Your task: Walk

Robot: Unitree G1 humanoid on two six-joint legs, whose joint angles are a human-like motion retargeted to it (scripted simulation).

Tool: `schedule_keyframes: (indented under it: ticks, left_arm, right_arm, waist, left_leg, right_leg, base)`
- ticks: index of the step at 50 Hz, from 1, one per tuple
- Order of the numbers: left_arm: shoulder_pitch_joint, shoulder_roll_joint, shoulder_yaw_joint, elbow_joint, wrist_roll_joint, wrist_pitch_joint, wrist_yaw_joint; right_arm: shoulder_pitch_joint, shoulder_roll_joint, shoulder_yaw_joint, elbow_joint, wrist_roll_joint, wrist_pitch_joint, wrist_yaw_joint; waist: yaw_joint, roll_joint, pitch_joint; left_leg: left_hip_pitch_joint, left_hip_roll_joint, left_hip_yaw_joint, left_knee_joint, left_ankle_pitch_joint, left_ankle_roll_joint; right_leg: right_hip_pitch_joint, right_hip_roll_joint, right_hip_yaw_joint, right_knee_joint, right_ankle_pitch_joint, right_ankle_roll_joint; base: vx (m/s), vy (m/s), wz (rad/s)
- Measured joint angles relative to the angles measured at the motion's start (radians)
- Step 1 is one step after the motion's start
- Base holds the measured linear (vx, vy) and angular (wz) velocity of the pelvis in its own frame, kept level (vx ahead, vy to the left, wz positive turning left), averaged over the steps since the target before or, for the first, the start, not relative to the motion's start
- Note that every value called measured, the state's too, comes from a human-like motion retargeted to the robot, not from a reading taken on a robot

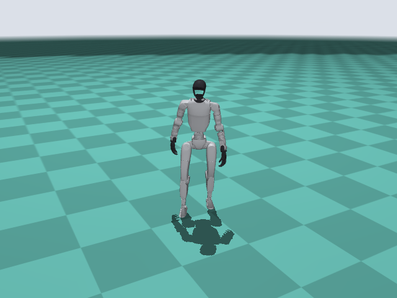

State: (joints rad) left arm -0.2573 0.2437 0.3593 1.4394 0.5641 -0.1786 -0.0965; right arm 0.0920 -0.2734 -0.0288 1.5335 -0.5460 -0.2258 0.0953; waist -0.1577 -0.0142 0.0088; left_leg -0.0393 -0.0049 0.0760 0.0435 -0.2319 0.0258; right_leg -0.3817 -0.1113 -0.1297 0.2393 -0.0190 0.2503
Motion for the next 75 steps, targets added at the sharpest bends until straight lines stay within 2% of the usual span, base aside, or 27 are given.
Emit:
schedule_keyframes:
  ticks: [5, 8, 10, 12, 13, 15, 17, 18, 20, 22, 23, 26, 28, 32, 36, 37, 39, 45, 48, 51, 53, 57, 60, 64, 67, 72, 75]
  left_arm:
    - [-0.066, -0.001, -0.024, -0.018, -0.027, -0.030, -0.010]
    - [-0.065, -0.017, -0.034, -0.009, -0.025, -0.033, -0.012]
    - [-0.046, -0.028, -0.039, 0.002, -0.015, -0.032, -0.014]
    - [-0.011, -0.047, -0.049, 0.019, -0.002, -0.021, -0.016]
    - [0.006, -0.059, -0.046, 0.026, 0.009, -0.016, -0.013]
    - [0.034, -0.075, -0.033, 0.045, 0.030, -0.003, -0.003]
    - [0.049, -0.072, -0.029, 0.065, 0.048, 0.015, -0.006]
    - [0.063, -0.069, -0.029, 0.069, 0.063, 0.027, -0.006]
    - [0.101, -0.069, -0.019, 0.066, 0.101, 0.051, 0.004]
    - [0.146, -0.071, -0.004, 0.053, 0.128, 0.061, 0.003]
    - [0.170, -0.071, 0.002, 0.046, 0.136, 0.064, -0.002]
    - [0.249, -0.070, 0.019, 0.036, 0.157, 0.083, -0.029]
    - [0.310, -0.063, 0.032, 0.031, 0.181, 0.104, -0.051]
    - [0.394, -0.050, 0.047, 0.035, 0.224, 0.131, -0.098]
    - [0.447, -0.039, 0.070, 0.049, 0.235, 0.135, -0.105]
    - [0.458, -0.037, 0.078, 0.054, 0.232, 0.136, -0.098]
    - [0.477, -0.033, 0.095, 0.061, 0.217, 0.132, -0.085]
    - [0.501, -0.040, 0.139, 0.076, 0.174, 0.116, -0.079]
    - [0.481, -0.034, 0.143, 0.090, 0.160, 0.122, -0.075]
    - [0.427, -0.027, 0.113, 0.087, 0.145, 0.120, -0.069]
    - [0.385, -0.024, 0.082, 0.079, 0.135, 0.110, -0.059]
    - [0.268, -0.017, 0.018, 0.066, 0.129, 0.096, -0.044]
    - [0.166, -0.012, -0.009, 0.055, 0.128, 0.084, -0.036]
    - [0.063, -0.030, -0.014, 0.032, 0.083, 0.049, -0.010]
    - [0.003, -0.036, -0.023, 0.011, 0.048, 0.018, -0.003]
    - [-0.055, -0.023, -0.052, -0.022, 0.035, -0.022, 0.005]
    - [-0.053, -0.029, -0.071, -0.019, 0.039, -0.028, 0.002]
  right_arm:
    - [-0.013, 0.011, -0.014, 0.007, 0.002, 0.005, 0.006]
    - [-0.018, 0.015, -0.016, 0.008, -0.001, 0.007, 0.009]
    - [-0.019, 0.023, -0.016, 0.007, 0.001, 0.006, 0.007]
    - [-0.021, 0.031, -0.009, 0.016, 0.008, 0.008, 0.012]
    - [-0.034, 0.033, -0.006, 0.018, 0.011, 0.009, 0.014]
    - [-0.069, 0.040, 0.002, 0.016, 0.018, 0.007, 0.004]
    - [-0.120, 0.043, 0.019, 0.013, 0.030, -0.002, -0.003]
    - [-0.139, 0.050, 0.026, 0.009, 0.033, -0.006, -0.002]
    - [-0.169, 0.066, 0.040, -0.004, 0.024, -0.011, 0.001]
    - [-0.207, 0.078, 0.058, -0.023, 0.005, -0.012, -0.003]
    - [-0.227, 0.082, 0.067, -0.032, -0.005, -0.011, -0.005]
    - [-0.284, 0.095, 0.097, -0.053, -0.025, -0.013, -0.010]
    - [-0.308, 0.115, 0.115, -0.069, -0.025, -0.023, -0.016]
    - [-0.352, 0.146, 0.128, -0.114, -0.002, -0.053, -0.016]
    - [-0.387, 0.170, 0.126, -0.142, 0.022, -0.074, -0.013]
    - [-0.391, 0.176, 0.126, -0.146, 0.027, -0.079, -0.013]
    - [-0.391, 0.188, 0.130, -0.153, 0.038, -0.087, -0.011]
    - [-0.333, 0.180, 0.152, -0.149, 0.052, -0.088, 0.000]
    - [-0.278, 0.173, 0.153, -0.128, 0.036, -0.067, 0.000]
    - [-0.233, 0.159, 0.132, -0.097, 0.036, -0.046, -0.001]
    - [-0.202, 0.147, 0.124, -0.085, 0.041, -0.025, 0.008]
    - [-0.135, 0.119, 0.095, -0.082, 0.016, 0.005, 0.034]
    - [-0.099, 0.092, 0.087, -0.068, 0.006, 0.015, 0.052]
    - [-0.054, 0.057, 0.078, -0.054, -0.041, 0.032, 0.050]
    - [-0.025, 0.040, 0.067, -0.043, -0.060, 0.041, 0.050]
    - [-0.012, 0.034, 0.037, -0.015, -0.057, 0.053, 0.061]
    - [0.007, 0.028, 0.019, -0.005, -0.051, 0.055, 0.063]
  waist:
    - [0.014, -0.002, 0.039]
    - [0.001, 0.002, 0.018]
    - [-0.011, 0.010, -0.007]
    - [-0.046, 0.023, -0.025]
    - [-0.073, 0.025, -0.021]
    - [-0.111, 0.013, -0.011]
    - [-0.115, -0.030, -0.016]
    - [-0.111, -0.048, -0.021]
    - [-0.081, -0.063, -0.023]
    - [-0.067, -0.083, -0.014]
    - [-0.060, -0.086, -0.007]
    - [-0.021, -0.085, 0.011]
    - [0.030, -0.074, 0.022]
    - [0.067, -0.051, 0.041]
    - [0.049, -0.045, 0.041]
    - [0.040, -0.050, 0.034]
    - [0.037, -0.060, 0.015]
    - [0.090, -0.067, -0.017]
    - [0.113, -0.066, -0.037]
    - [0.106, -0.045, -0.027]
    - [0.091, -0.004, -0.032]
    - [0.104, 0.047, -0.039]
    - [0.078, 0.060, -0.019]
    - [0.039, 0.044, -0.005]
    - [0.021, 0.003, 0.018]
    - [0.042, -0.015, 0.051]
    - [0.029, 0.004, 0.037]
  left_leg:
    - [0.122, 0.090, 0.017, 0.016, -0.054, -0.137]
    - [0.146, 0.091, 0.014, 0.061, -0.056, -0.199]
    - [0.146, 0.079, 0.007, 0.108, -0.001, -0.237]
    - [0.168, 0.034, -0.022, 0.141, 0.133, -0.242]
    - [0.164, 0.020, -0.030, 0.173, 0.226, -0.255]
    - [0.131, -0.029, -0.031, 0.275, 0.435, -0.288]
    - [0.039, -0.095, 0.099, 0.437, 0.601, -0.288]
    - [-0.011, -0.079, 0.187, 0.531, 0.659, -0.288]
    - [-0.093, 0.009, 0.309, 0.711, 0.756, -0.288]
    - [-0.141, 0.009, 0.312, 0.742, 0.718, -0.288]
    - [-0.168, 0.010, 0.298, 0.757, 0.652, -0.288]
    - [-0.269, -0.072, 0.177, 0.715, 0.508, -0.288]
    - [-0.313, -0.062, 0.090, 0.652, 0.391, -0.287]
    - [-0.367, -0.013, 0.106, 0.396, 0.289, -0.057]
    - [-0.407, -0.050, 0.049, 0.093, 0.228, 0.171]
    - [-0.412, -0.058, 0.042, 0.009, 0.225, 0.216]
    - [-0.420, -0.040, 0.076, -0.113, 0.217, 0.236]
    - [-0.401, -0.072, 0.093, -0.052, 0.219, 0.230]
    - [-0.405, -0.040, 0.053, 0.035, 0.224, 0.152]
    - [-0.351, -0.028, 0.024, 0.051, 0.169, 0.131]
    - [-0.310, 0.023, 0.058, 0.055, 0.138, 0.108]
    - [-0.257, 0.061, 0.045, 0.059, 0.081, 0.081]
    - [-0.197, 0.061, 0.037, 0.044, 0.062, 0.069]
    - [-0.108, 0.033, 0.036, 0.015, 0.032, 0.039]
    - [-0.023, -0.007, 0.035, 0.002, 0.005, 0.008]
    - [0.102, 0.062, 0.075, 0.010, -0.044, -0.127]
    - [0.130, 0.065, 0.051, 0.058, -0.065, -0.185]
  right_leg:
    - [-0.041, 0.083, 0.016, -0.288, -0.059, 0.012]
    - [-0.037, 0.086, -0.023, -0.251, -0.009, 0.012]
    - [-0.042, 0.060, -0.131, -0.231, 0.057, 0.012]
    - [-0.009, 0.053, 0.017, -0.189, 0.064, 0.011]
    - [0.000, 0.010, -0.016, -0.168, 0.059, 0.011]
    - [0.024, -0.031, -0.015, -0.147, 0.042, -0.030]
    - [0.037, -0.126, -0.040, -0.136, 0.022, -0.032]
    - [0.047, -0.158, -0.063, -0.138, 0.015, -0.035]
    - [0.078, -0.139, -0.088, -0.143, -0.004, -0.070]
    - [0.123, -0.129, -0.091, -0.156, -0.026, -0.102]
    - [0.147, -0.121, -0.094, -0.159, -0.040, -0.114]
    - [0.211, -0.084, -0.076, -0.164, -0.073, -0.145]
    - [0.266, -0.012, -0.059, -0.173, -0.102, -0.189]
    - [0.343, 0.049, -0.057, -0.171, -0.154, -0.239]
    - [0.411, 0.072, -0.081, -0.172, -0.199, -0.268]
    - [0.423, 0.077, -0.090, -0.175, -0.206, -0.277]
    - [0.443, 0.094, -0.100, -0.178, -0.209, -0.294]
    - [0.518, 0.117, -0.034, -0.120, -0.138, -0.278]
    - [0.523, 0.142, -0.013, -0.038, 0.053, -0.267]
    - [0.486, 0.169, -0.032, 0.125, 0.304, -0.195]
    - [0.430, 0.165, -0.103, 0.263, 0.373, -0.155]
    - [0.256, 0.157, -0.109, 0.484, 0.198, -0.195]
    - [0.142, 0.163, -0.059, 0.492, 0.115, -0.134]
    - [0.055, 0.075, -0.029, 0.283, 0.038, -0.067]
    - [0.033, 0.009, -0.004, 0.031, 0.048, -0.004]
    - [-0.024, 0.067, -0.030, -0.285, -0.001, 0.012]
    - [-0.014, 0.062, -0.082, -0.294, 0.027, 0.012]
  base:
    - [0.71, -0.39, -0.05]
    - [0.77, -0.15, 0.31]
    - [0.94, 0.11, 0.54]
    - [0.87, 0.47, 1.24]
    - [0.74, 0.34, 1.48]
    - [0.75, 0.15, 1.22]
    - [0.45, 0.28, 0.77]
    - [0.55, 0.07, 0.47]
    - [0.82, -0.25, 0.07]
    - [0.57, -0.26, -0.07]
    - [0.61, -0.12, -0.20]
    - [0.76, -0.06, -0.59]
    - [0.62, -0.28, -1.17]
    - [0.65, -0.02, -0.37]
    - [0.67, 0.07, 0.28]
    - [0.47, -0.13, 0.43]
    - [0.65, -0.08, 0.05]
    - [0.82, 0.21, -0.57]
    - [0.74, 0.14, -0.65]
    - [0.71, 0.16, -0.10]
    - [0.59, 0.13, 0.10]
    - [0.62, 0.15, -0.24]
    - [0.54, 0.11, 0.32]
    - [0.52, 0.08, 0.30]
    - [0.65, -0.05, 0.11]
    - [0.67, -0.35, -0.25]
    - [0.84, 0.06, 0.29]
